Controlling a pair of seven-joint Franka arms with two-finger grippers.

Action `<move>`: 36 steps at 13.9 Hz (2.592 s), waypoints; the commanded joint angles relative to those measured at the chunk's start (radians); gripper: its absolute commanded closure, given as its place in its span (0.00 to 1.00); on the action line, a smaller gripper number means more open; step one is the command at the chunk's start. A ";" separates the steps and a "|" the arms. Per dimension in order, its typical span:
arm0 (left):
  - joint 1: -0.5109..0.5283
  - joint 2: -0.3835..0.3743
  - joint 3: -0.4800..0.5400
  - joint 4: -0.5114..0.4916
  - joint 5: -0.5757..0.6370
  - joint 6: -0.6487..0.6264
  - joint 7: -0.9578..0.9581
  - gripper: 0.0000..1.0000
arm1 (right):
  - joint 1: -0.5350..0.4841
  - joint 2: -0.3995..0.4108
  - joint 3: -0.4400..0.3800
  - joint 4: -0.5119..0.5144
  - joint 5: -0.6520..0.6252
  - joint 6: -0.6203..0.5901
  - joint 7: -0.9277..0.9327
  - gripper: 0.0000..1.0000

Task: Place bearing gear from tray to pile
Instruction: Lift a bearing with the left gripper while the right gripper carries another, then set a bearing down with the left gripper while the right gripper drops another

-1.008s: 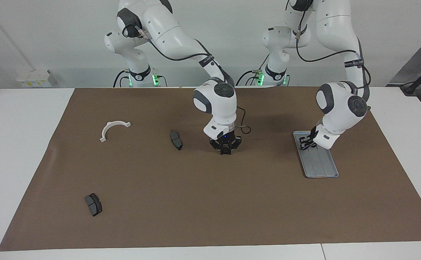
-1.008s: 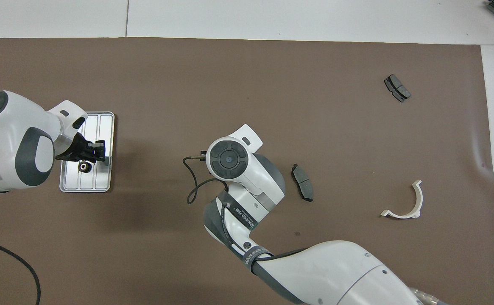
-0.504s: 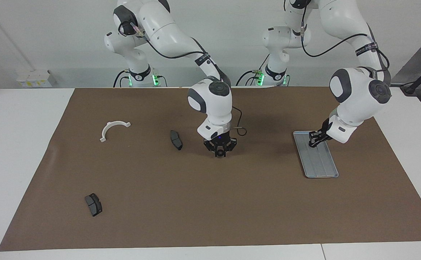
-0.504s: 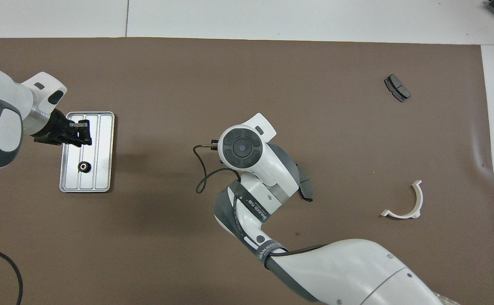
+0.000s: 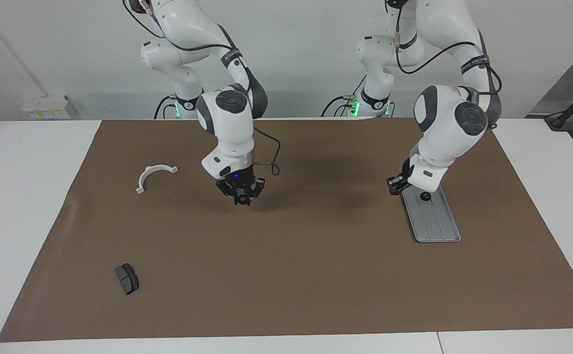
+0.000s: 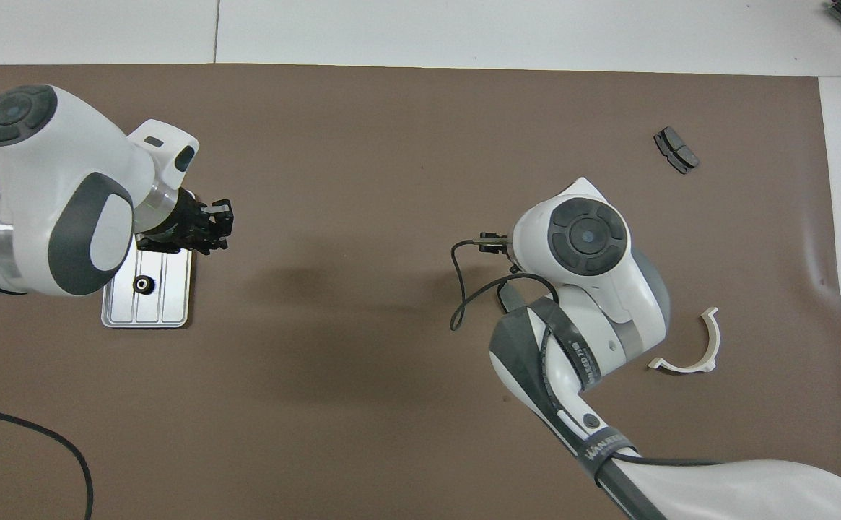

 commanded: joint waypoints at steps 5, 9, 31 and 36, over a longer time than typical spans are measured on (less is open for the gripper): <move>-0.269 0.081 0.014 -0.028 -0.010 0.223 -0.393 0.97 | -0.173 -0.090 0.017 -0.206 0.002 0.068 -0.250 0.99; -0.353 0.144 0.012 -0.053 -0.028 0.364 -0.487 0.94 | -0.336 -0.086 0.018 -0.224 0.002 0.079 -0.453 0.99; 0.188 -0.028 0.034 -0.060 -0.050 0.015 0.394 0.19 | -0.102 -0.005 0.023 -0.103 0.080 0.088 -0.111 0.00; 0.267 -0.012 0.034 -0.120 0.029 0.131 0.516 0.21 | 0.068 0.091 0.023 0.045 0.082 0.065 0.109 0.00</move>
